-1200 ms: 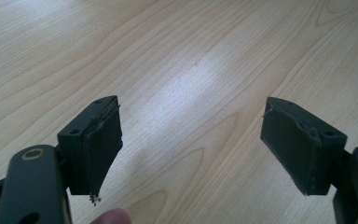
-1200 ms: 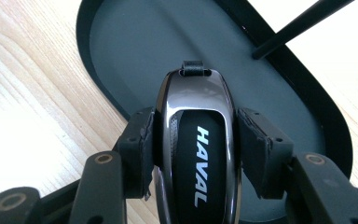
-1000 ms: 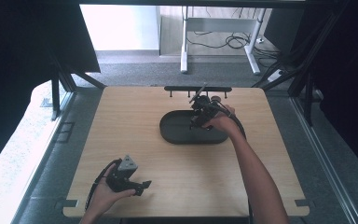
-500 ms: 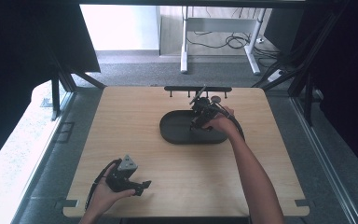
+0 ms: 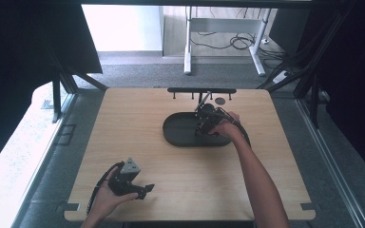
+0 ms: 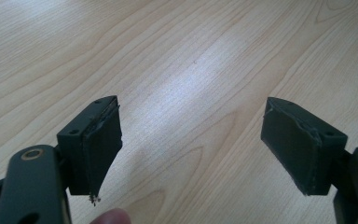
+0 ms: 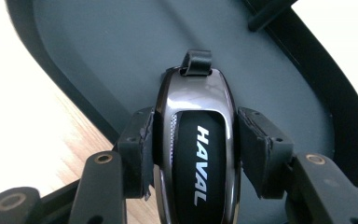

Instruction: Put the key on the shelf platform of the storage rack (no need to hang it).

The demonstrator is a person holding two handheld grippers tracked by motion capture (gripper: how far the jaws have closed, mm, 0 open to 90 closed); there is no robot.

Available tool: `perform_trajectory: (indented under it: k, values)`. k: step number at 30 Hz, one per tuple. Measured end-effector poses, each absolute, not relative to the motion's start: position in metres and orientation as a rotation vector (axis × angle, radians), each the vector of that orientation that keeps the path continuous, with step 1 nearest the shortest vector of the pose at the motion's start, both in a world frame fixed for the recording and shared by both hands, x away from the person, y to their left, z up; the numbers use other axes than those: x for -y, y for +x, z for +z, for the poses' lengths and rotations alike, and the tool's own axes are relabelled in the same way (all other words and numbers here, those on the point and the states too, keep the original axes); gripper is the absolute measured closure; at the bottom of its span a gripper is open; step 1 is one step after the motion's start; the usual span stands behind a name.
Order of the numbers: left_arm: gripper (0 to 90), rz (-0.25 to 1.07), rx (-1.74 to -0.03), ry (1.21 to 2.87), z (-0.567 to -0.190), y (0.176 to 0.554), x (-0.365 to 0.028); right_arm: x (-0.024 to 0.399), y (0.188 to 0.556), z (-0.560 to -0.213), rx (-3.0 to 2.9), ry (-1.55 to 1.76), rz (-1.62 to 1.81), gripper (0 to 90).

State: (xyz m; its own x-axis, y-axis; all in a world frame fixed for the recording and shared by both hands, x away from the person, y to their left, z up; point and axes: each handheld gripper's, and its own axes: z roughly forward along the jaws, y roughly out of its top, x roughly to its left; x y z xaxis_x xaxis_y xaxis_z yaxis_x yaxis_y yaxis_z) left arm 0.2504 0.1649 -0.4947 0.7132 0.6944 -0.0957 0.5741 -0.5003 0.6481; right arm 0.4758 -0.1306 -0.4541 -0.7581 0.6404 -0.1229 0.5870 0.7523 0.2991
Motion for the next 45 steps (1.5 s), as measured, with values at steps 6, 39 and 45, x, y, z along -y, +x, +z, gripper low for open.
perform_trajectory:
  k: [6, 39, 45]
  values:
    - [20.6, 0.231, -0.96, 2.245, -0.495, 0.25, -0.165, 0.137, 0.478, -0.464, -2.735, 0.962, 0.324, 49.0]
    - [20.6, 0.218, -0.949, 2.253, -0.495, 0.25, -0.162, 0.144, 0.468, -0.465, -2.686, 0.92, 0.356, 42.2]
    - [20.6, 0.217, -0.941, 2.251, -0.495, 0.249, -0.16, 0.148, 0.454, -0.449, -2.662, 0.907, 0.459, 41.5]
